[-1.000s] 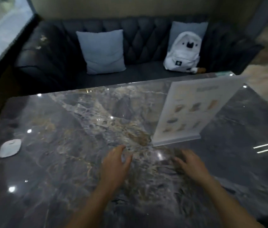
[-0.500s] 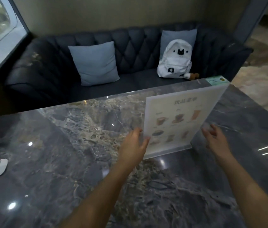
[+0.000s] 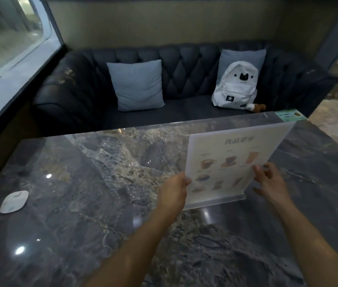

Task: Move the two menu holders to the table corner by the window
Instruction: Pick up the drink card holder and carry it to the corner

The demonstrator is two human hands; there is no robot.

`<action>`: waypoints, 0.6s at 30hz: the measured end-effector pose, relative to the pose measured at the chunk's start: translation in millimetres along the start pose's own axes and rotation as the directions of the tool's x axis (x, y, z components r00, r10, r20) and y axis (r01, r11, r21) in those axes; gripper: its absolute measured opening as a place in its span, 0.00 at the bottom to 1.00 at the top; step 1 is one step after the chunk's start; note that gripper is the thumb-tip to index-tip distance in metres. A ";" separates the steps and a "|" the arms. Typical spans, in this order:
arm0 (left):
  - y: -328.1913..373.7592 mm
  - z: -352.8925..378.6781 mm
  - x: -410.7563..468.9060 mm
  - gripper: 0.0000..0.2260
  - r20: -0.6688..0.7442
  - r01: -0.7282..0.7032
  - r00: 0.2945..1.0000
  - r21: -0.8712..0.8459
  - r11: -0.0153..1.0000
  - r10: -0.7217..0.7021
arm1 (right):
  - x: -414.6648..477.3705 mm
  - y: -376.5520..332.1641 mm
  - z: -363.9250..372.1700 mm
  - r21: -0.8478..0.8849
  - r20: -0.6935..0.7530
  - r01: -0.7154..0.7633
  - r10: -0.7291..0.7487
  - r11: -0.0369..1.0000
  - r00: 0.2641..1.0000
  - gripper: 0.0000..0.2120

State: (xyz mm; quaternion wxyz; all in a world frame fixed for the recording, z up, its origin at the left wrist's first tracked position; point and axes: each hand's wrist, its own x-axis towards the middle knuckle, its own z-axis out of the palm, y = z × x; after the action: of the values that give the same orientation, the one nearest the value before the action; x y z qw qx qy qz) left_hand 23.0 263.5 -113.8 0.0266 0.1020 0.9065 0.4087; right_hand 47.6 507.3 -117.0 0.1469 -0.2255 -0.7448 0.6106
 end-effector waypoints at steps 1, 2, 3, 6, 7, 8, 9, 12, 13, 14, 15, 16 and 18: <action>-4.7 -4.8 -2.0 0.10 -0.014 0.017 1.000 -0.004 1.000 -0.017 | -0.4 -1.6 6.8 0.007 0.011 0.008 -0.008 1.000 1.000 0.04; -9.6 -10.5 -4.0 0.10 -0.027 0.025 0.999 -0.003 1.000 -0.025 | -0.7 -3.2 14.4 0.014 0.023 0.016 -0.017 1.000 1.000 0.03; -14.6 -17.1 -6.4 0.10 -0.043 0.029 0.999 0.000 1.000 -0.029 | -1.1 -5.0 22.8 0.022 0.035 0.023 -0.024 0.999 0.999 0.02; -29.7 -40.8 -14.5 0.08 -0.124 0.031 0.992 -0.015 0.999 -0.032 | -2.0 -13.3 50.8 0.026 0.090 0.052 -0.054 0.998 0.995 0.03; -35.1 -49.5 -17.6 0.08 -0.156 0.033 0.987 -0.014 0.999 -0.035 | -3.1 -17.7 61.7 0.030 0.120 0.063 -0.066 0.998 0.991 0.03; -40.2 -58.8 -20.2 0.08 -0.181 0.049 0.982 -0.002 0.999 -0.048 | -4.9 -22.8 73.8 0.037 0.151 0.073 -0.078 0.997 0.985 0.04; -45.9 -68.7 -23.3 0.09 -0.201 0.073 0.977 0.005 0.997 -0.071 | -7.6 -28.0 87.5 0.052 0.183 0.076 -0.084 0.996 0.979 0.05; -65.5 -100.2 -35.0 0.09 -0.257 0.132 0.957 -0.023 0.991 -0.134 | -14.8 -39.4 130.4 0.087 0.259 0.068 -0.089 0.994 0.962 0.03; -72.3 -111.2 -40.2 0.09 -0.275 0.146 0.951 -0.014 0.989 -0.144 | -17.6 -42.7 145.6 0.073 0.279 0.078 -0.096 0.994 0.955 0.04; -79.5 -121.9 -45.3 0.09 -0.294 0.157 0.944 0.004 0.988 -0.149 | -20.6 -45.9 160.3 0.059 0.302 0.091 -0.104 0.994 0.947 0.06; -87.2 -132.0 -50.6 0.09 -0.318 0.166 0.936 0.020 0.986 -0.151 | -24.2 -49.4 175.0 0.057 0.326 0.105 -0.118 0.993 0.938 0.06; -95.1 -142.2 -55.4 0.09 -0.346 0.179 0.925 0.030 0.983 -0.158 | -28.5 -53.5 189.8 0.060 0.350 0.118 -0.132 0.991 0.927 0.06; -110.9 -161.9 -64.6 0.09 -0.385 0.230 0.902 0.041 0.972 -0.197 | -36.5 -60.8 219.7 0.060 0.402 0.125 -0.139 0.990 0.905 0.07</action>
State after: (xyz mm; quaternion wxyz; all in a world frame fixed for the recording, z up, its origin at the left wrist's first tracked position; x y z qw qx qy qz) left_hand 46.7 59.5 -91.3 -0.1088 -0.0775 0.9168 0.3762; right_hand -39.3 294.0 -102.0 0.0340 -0.0407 -0.7624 0.6450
